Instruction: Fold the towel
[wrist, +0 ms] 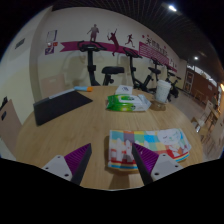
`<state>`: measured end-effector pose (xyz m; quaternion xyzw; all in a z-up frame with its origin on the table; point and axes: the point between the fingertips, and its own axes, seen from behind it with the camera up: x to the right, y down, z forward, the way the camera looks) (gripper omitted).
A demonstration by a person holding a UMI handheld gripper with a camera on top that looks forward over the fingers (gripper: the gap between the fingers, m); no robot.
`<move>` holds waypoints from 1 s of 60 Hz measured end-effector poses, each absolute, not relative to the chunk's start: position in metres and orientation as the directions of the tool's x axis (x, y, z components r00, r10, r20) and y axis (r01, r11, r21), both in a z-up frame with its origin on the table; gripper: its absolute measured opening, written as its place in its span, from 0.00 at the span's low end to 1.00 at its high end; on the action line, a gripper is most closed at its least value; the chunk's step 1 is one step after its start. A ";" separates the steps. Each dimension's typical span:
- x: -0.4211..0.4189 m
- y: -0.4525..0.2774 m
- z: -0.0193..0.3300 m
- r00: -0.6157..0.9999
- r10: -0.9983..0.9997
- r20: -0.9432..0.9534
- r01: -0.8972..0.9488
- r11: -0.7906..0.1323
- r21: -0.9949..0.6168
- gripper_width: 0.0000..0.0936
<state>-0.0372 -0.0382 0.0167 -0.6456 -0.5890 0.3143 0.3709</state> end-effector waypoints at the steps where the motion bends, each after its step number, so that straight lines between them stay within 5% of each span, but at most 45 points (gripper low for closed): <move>1: -0.040 -0.036 0.014 0.114 0.993 0.036 0.531 -0.030 -0.847 0.91; 11: -0.064 -0.027 -0.009 0.125 0.992 0.028 0.564 -0.047 -0.824 0.85; 19: -0.071 -0.002 -0.009 0.204 0.970 0.132 0.586 -0.013 -0.810 0.03; 27: -0.074 -0.024 -0.010 0.173 0.981 0.091 0.641 -0.042 -0.767 0.01; 36: -0.071 -0.053 0.046 0.155 0.978 -0.140 0.627 -0.206 -0.751 0.01; 47: -0.059 0.010 0.112 0.190 0.947 -0.260 0.555 -0.322 -0.767 0.02; 60: -0.039 0.109 0.055 0.277 0.941 -0.194 0.583 -0.325 -0.744 0.03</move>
